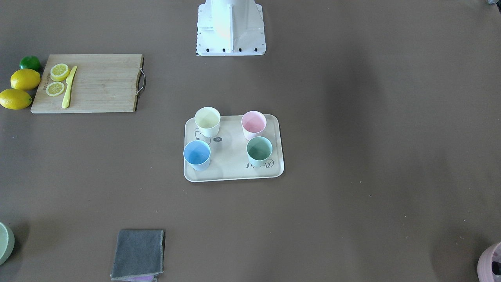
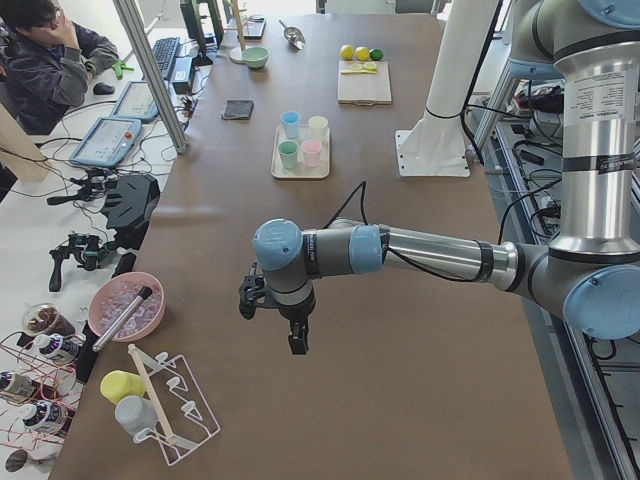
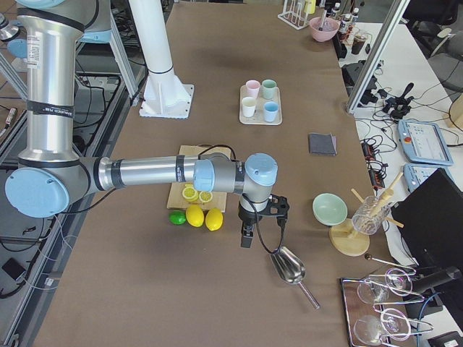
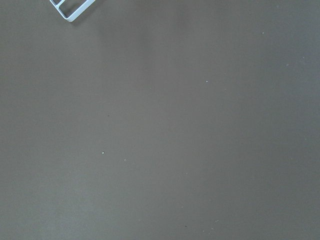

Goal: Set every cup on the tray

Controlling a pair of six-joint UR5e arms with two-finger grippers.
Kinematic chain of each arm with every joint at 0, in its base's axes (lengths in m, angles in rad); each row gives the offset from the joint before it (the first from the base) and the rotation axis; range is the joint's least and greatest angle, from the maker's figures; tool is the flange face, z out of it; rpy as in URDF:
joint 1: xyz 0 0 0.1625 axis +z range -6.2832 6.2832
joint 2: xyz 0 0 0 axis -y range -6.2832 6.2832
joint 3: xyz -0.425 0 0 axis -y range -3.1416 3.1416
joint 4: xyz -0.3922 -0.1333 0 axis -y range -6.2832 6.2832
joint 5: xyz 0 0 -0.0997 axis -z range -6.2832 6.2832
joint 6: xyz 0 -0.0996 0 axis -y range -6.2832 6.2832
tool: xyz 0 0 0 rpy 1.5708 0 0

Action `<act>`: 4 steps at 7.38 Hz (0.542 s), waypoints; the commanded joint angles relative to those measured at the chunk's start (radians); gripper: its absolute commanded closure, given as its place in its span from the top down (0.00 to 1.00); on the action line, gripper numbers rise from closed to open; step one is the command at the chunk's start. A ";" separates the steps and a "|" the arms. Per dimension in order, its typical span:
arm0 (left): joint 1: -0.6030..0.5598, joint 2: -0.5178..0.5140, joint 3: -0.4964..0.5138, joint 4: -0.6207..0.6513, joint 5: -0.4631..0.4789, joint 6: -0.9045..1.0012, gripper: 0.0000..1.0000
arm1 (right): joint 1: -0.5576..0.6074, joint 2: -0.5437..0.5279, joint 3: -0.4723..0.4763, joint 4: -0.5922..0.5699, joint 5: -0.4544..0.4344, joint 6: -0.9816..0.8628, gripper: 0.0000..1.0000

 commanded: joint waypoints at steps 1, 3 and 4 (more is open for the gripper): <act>0.000 0.001 -0.014 0.000 0.000 0.000 0.98 | 0.000 -0.001 0.001 0.002 0.011 0.000 1.00; 0.000 -0.001 -0.012 0.000 0.000 0.000 0.98 | 0.000 -0.001 0.013 0.002 0.011 0.000 1.00; 0.000 -0.001 -0.012 0.000 0.000 0.000 0.98 | 0.000 -0.013 0.025 0.003 0.022 0.000 1.00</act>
